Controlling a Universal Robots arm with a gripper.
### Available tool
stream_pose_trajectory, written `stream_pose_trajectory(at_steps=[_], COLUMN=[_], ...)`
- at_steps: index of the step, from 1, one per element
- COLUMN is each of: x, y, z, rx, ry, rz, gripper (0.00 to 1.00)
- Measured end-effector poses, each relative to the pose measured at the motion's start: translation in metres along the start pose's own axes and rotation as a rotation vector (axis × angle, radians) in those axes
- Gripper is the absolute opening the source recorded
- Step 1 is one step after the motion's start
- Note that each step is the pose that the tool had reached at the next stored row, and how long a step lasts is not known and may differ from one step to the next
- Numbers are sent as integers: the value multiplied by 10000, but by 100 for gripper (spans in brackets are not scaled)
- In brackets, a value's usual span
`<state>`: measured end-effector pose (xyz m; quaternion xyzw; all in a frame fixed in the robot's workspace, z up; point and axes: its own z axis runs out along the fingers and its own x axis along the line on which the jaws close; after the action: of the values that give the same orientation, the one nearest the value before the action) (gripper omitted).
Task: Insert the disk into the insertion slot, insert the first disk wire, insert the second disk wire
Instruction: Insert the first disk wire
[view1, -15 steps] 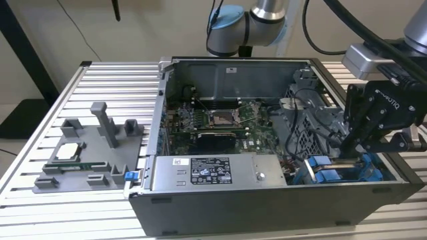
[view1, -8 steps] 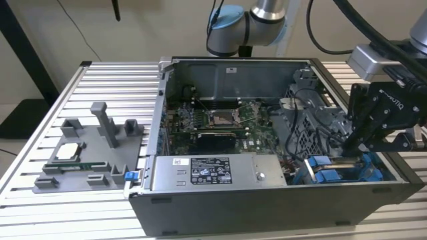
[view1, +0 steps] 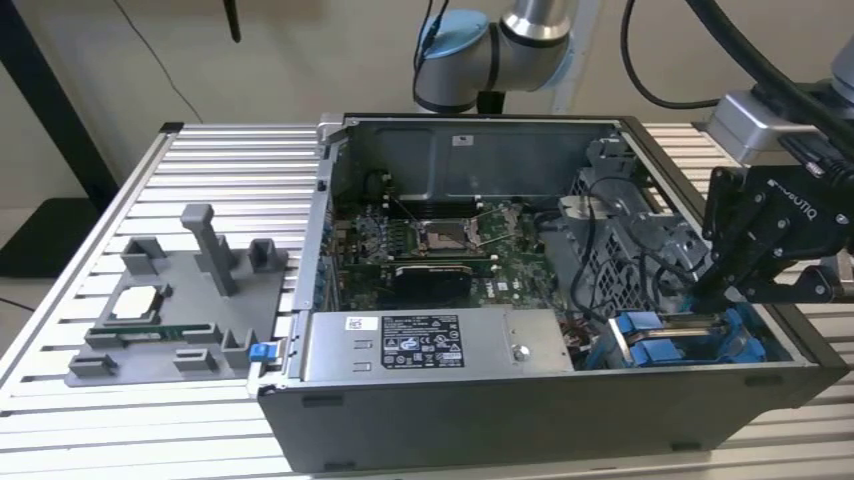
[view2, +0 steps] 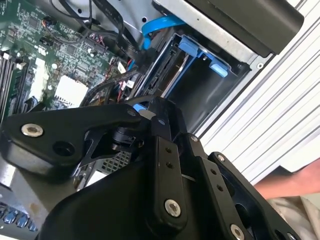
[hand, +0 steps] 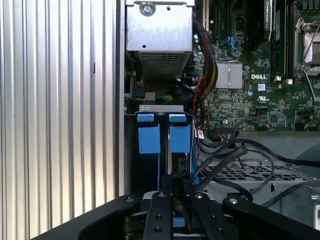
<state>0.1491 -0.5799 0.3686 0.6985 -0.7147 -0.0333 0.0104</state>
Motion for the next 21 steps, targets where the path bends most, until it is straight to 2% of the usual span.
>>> stream_pose_trajectory(at_steps=[11,21], x=[-2,-53], y=[-9,-14], z=[3,6], rx=[0,0], ry=[-15,-12], rz=[-1,-1], gripper=[0,0])
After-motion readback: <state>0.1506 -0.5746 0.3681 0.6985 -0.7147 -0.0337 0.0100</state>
